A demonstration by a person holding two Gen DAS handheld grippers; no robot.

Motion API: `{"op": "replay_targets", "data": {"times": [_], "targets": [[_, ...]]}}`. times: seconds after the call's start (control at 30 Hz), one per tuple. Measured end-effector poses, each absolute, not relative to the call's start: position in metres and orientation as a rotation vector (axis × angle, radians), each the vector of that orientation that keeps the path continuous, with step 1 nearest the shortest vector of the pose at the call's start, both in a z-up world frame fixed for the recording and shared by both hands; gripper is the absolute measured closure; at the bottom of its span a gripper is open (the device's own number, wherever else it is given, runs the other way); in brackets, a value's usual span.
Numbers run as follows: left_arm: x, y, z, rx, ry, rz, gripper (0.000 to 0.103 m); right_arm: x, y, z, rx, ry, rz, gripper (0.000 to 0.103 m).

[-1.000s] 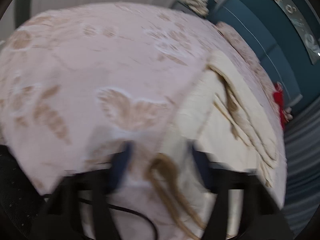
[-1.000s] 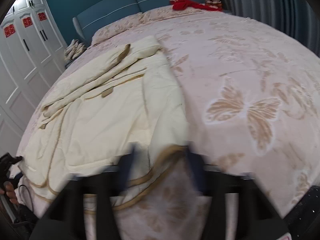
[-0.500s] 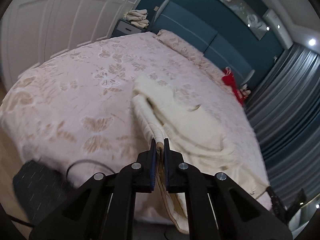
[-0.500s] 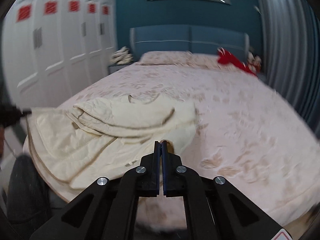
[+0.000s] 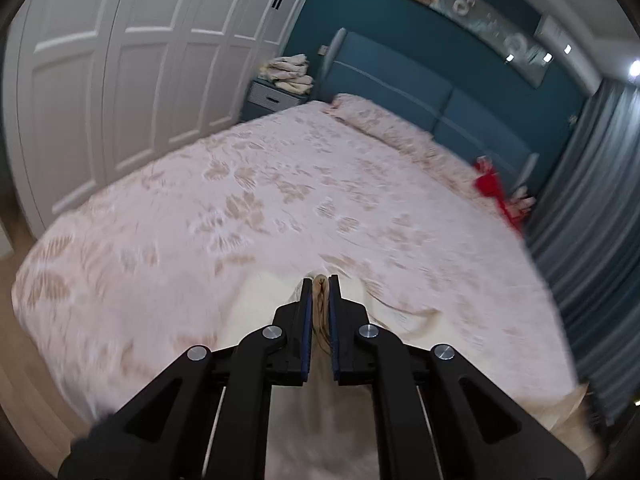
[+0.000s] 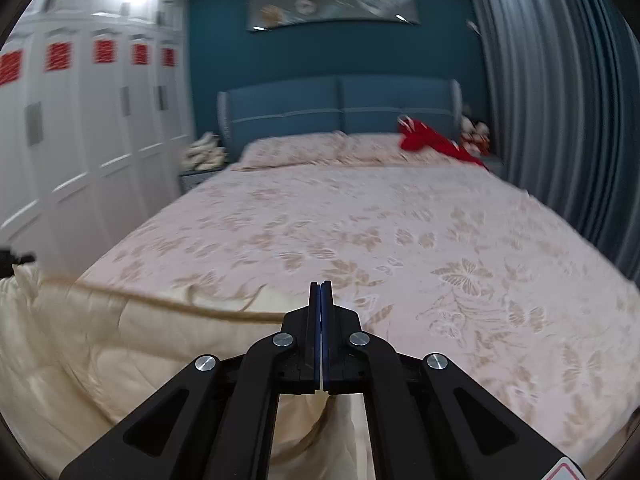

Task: Fold large clothes

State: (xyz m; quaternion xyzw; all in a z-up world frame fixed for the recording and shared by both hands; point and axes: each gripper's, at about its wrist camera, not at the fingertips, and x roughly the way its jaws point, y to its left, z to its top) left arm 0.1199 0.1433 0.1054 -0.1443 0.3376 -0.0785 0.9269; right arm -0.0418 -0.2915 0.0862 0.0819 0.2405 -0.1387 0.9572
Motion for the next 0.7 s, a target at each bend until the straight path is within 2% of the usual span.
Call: {"op": "replay_targets", "data": {"times": [0.1,0.2,0.27,0.3,0.33,0.37,0.43,0.53,0.7], "targets": [[0.185,0.115,0.07,-0.175,0.738,-0.093,0.091,0.017,-0.319,0.061,0.241,0.55,-0.304,0.103],[0.227,0.098,0.035,-0.079,0.766,0.018,0.069,0.065,-0.332,0.038,0.239,0.609,-0.368,0.103],[0.24,0.1,0.028,-0.082,0.781,0.058,0.063,0.068,-0.328,0.047,0.219,0.547,-0.383,0.091],[0.24,0.103,0.032,-0.105,0.771,0.046,0.052,0.063,-0.323,0.055,0.221,0.504,-0.381,0.088],[0.237,0.107,0.038,-0.12,0.746,0.047,0.039,0.055,-0.319,0.062,0.219,0.462,-0.38,0.078],[0.23,0.111,0.046,-0.131,0.716,0.044,0.035,0.046,-0.312,0.069,0.207,0.42,-0.367,0.073],[0.211,0.115,0.059,-0.125,0.663,0.007,0.033,0.032,-0.3,0.076,0.175,0.389,-0.342,0.073],[0.182,0.113,0.062,-0.083,0.639,0.001,0.027,0.019,-0.282,0.062,0.171,0.443,-0.288,0.073],[0.151,0.11,0.041,-0.05,0.691,0.005,0.027,0.006,-0.25,0.017,0.175,0.584,-0.248,0.073]]}}
